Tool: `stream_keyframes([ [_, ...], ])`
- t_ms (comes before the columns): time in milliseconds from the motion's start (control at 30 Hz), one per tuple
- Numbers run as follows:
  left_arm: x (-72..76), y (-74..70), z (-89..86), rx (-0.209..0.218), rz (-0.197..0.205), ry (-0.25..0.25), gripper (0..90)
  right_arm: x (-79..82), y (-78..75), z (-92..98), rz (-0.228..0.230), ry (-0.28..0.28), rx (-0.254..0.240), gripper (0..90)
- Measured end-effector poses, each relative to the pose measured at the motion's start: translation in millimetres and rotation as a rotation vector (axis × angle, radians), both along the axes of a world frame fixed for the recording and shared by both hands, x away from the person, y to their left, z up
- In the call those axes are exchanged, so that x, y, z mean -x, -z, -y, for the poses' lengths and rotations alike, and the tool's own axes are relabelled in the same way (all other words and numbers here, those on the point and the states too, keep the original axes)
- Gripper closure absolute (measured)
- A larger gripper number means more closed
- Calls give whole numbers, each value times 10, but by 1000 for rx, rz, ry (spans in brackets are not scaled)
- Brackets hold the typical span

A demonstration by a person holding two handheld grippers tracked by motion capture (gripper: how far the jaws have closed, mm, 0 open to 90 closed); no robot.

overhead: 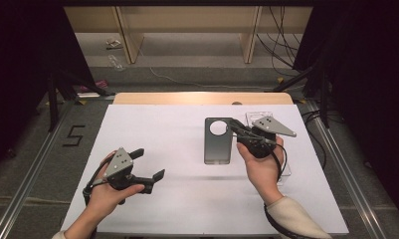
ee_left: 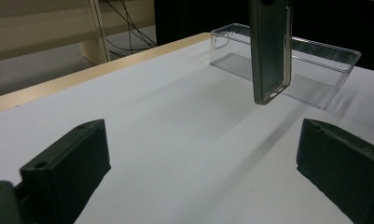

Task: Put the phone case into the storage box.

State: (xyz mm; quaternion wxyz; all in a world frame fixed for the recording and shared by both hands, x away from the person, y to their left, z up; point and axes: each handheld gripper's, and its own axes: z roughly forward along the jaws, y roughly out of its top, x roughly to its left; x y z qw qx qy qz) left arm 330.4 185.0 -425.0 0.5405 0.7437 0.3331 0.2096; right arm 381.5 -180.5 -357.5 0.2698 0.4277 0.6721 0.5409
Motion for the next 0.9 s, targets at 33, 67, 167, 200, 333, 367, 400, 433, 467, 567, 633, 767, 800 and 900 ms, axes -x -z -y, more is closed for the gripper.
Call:
stream_keyframes([
  [33, -1, 2, -1, 0, -1, 0, 22, -3, -8, 11, 1, 3, -3, 855],
  [67, -3, 4, -2, -1, -1, -1, 22, -6, -12, 17, 2, 4, -3, 855],
  [167, -7, 8, -6, -2, -1, -2, 22, -12, -27, 41, 3, 10, -8, 855],
  [200, -7, 9, -7, -3, 0, -3, 22, -15, -30, 48, 5, 12, -10, 855],
  [333, -8, 11, -10, -2, -1, -5, 23, -20, -48, 73, 6, 18, -15, 855],
  [367, -9, 12, -10, 0, -1, -4, 23, -23, -53, 78, 10, 19, -15, 855],
  [400, -9, 12, -10, 0, -1, -4, 24, -23, -58, 82, 10, 19, -16, 855],
  [433, -9, 13, -10, 0, -1, -4, 25, -26, -62, 86, 11, 20, -15, 855],
  [467, -9, 14, -11, 1, -1, -6, 25, -27, -66, 89, 12, 22, -17, 855],
  [567, -13, 15, -17, 1, 0, -9, 25, -36, -75, 103, 13, 27, -19, 855],
  [633, -15, 15, -20, 2, 1, -11, 25, -40, -82, 114, 14, 31, -20, 855],
  [767, -14, 11, -20, 5, 4, -16, 25, -54, -95, 138, 19, 38, -23, 854],
  [800, -14, 11, -21, 4, 5, -16, 25, -56, -99, 143, 17, 42, -25, 855],
  [900, -15, 11, -24, 5, 5, -17, 25, -66, -109, 164, 23, 46, -29, 855],
])
